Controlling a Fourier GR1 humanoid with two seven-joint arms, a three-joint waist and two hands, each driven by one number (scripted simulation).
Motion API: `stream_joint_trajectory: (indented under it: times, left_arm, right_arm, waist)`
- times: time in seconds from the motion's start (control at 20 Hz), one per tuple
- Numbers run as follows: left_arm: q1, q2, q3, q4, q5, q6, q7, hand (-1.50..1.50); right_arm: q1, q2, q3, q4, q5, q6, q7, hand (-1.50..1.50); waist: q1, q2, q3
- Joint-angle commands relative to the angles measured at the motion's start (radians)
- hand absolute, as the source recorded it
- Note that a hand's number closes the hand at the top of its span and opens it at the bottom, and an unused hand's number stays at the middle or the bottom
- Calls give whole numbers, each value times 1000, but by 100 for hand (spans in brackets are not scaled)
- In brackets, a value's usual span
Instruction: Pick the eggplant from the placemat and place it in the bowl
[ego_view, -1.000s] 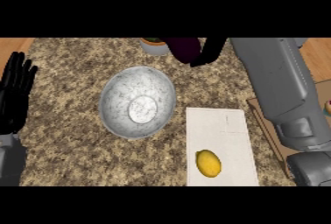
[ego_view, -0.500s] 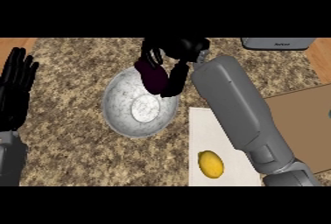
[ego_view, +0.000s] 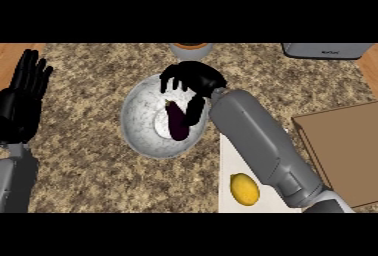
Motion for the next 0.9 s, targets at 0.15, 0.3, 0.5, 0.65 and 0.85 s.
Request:
stream_joint_trajectory:
  times: [0.15, 0.3, 0.5, 0.65, 0.85]
  left_arm:
    - [-45, -25, -24, 22, -16, 14, 0, 0]
    - [-8, -16, -19, -11, -12, 1, -8, 0]
    - [29, -31, -19, -60, -12, 27, 33, 0]
    - [0, -15, 2, 6, -31, 31, -26, 0]
    - [35, -10, 7, -52, 12, -3, 18, 0]
  right_arm:
    - [-1, 2, 6, 90, -289, -106, -85, -150]
    - [18, 2, -25, 116, -339, -237, -166, -150]
    - [-22, 2, -142, 125, -376, -298, -191, -150]
    - [-42, -7, -205, 214, -386, -341, -234, -150]
    - [-52, -185, -322, 248, -479, -200, -284, -150]
  waist:
    - [20, 7, 1]
    - [27, 8, 1]
    - [-3, -1, 1]
    - [-13, 4, 1]
    - [-13, 3, 1]
